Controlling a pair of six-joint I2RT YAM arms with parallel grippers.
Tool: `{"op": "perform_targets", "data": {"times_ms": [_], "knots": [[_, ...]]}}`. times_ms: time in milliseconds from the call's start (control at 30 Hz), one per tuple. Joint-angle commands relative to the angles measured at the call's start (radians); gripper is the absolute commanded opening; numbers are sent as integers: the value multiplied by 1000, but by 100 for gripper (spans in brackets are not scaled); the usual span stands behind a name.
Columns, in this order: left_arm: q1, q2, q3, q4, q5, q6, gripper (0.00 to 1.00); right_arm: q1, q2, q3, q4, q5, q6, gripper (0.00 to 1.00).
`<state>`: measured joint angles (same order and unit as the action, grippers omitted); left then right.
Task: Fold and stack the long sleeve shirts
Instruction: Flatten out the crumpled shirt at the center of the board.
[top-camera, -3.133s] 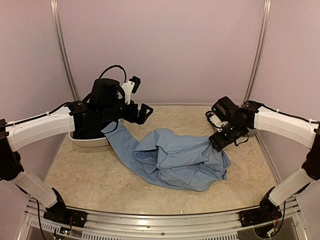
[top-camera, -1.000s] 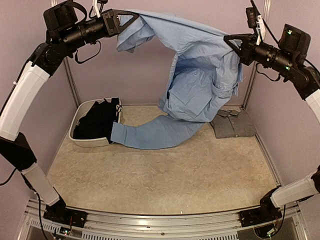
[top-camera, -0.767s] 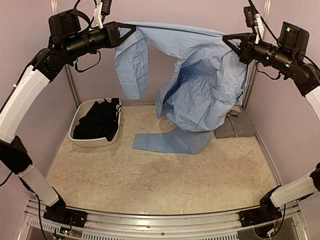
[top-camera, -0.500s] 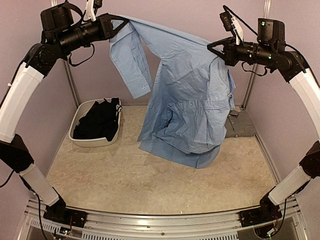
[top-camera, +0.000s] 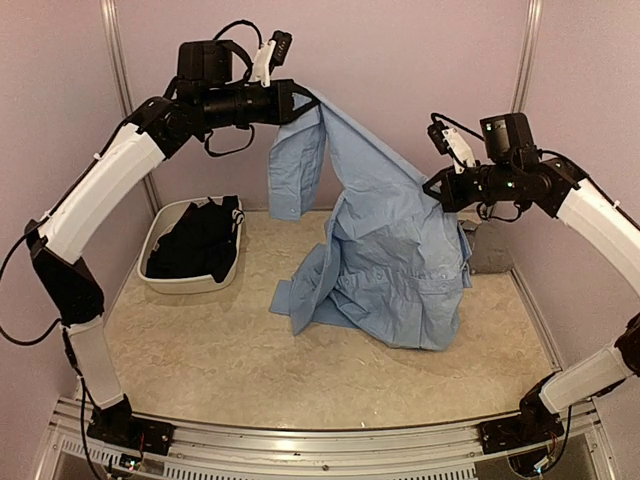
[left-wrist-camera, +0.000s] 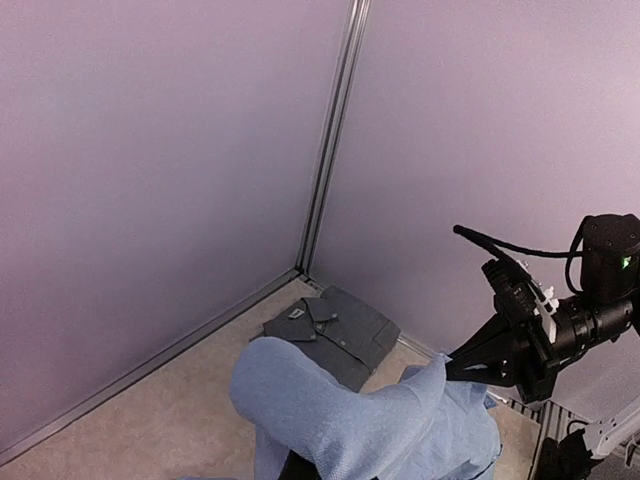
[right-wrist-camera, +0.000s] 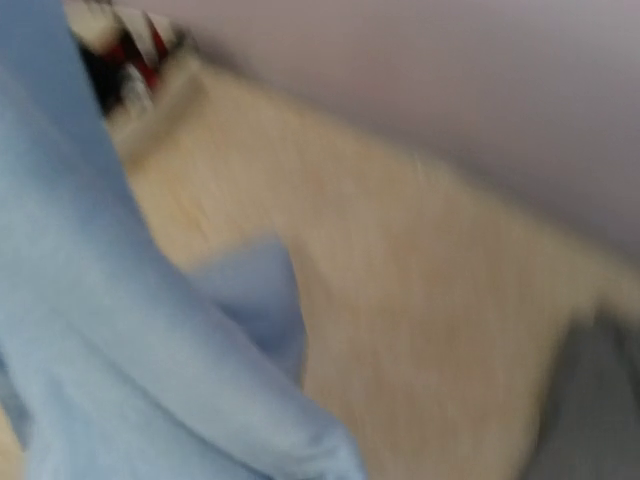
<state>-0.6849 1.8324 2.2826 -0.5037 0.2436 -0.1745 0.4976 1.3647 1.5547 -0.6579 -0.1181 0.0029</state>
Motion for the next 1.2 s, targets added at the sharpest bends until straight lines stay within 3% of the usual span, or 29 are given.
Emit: {"op": "perform_targets", "data": {"times_ms": [0,167,200,300,467,500,867,1167], "knots": [[-40,44,63,111,18,15,0,-49,-84,-226,-102,198,108,0],[-115,77,61,108,11,65,0,-69,-165,-375,-34,-13,75,0],[-117,84,61,108,19,64,0,-68,-187,-387,-16,-82,55,4],[-124,97,53,103,42,67,0,-68,-248,-404,43,-233,19,30],[-159,101,37,111,86,74,0,-67,-261,-386,76,-329,-34,73],[-166,103,37,110,93,79,0,-66,-257,-378,79,-330,-41,77],[-200,98,35,80,107,112,0,-65,-172,-332,113,-346,-114,79],[-205,95,15,66,101,128,0,-65,-193,-259,114,-267,-167,81]]}}
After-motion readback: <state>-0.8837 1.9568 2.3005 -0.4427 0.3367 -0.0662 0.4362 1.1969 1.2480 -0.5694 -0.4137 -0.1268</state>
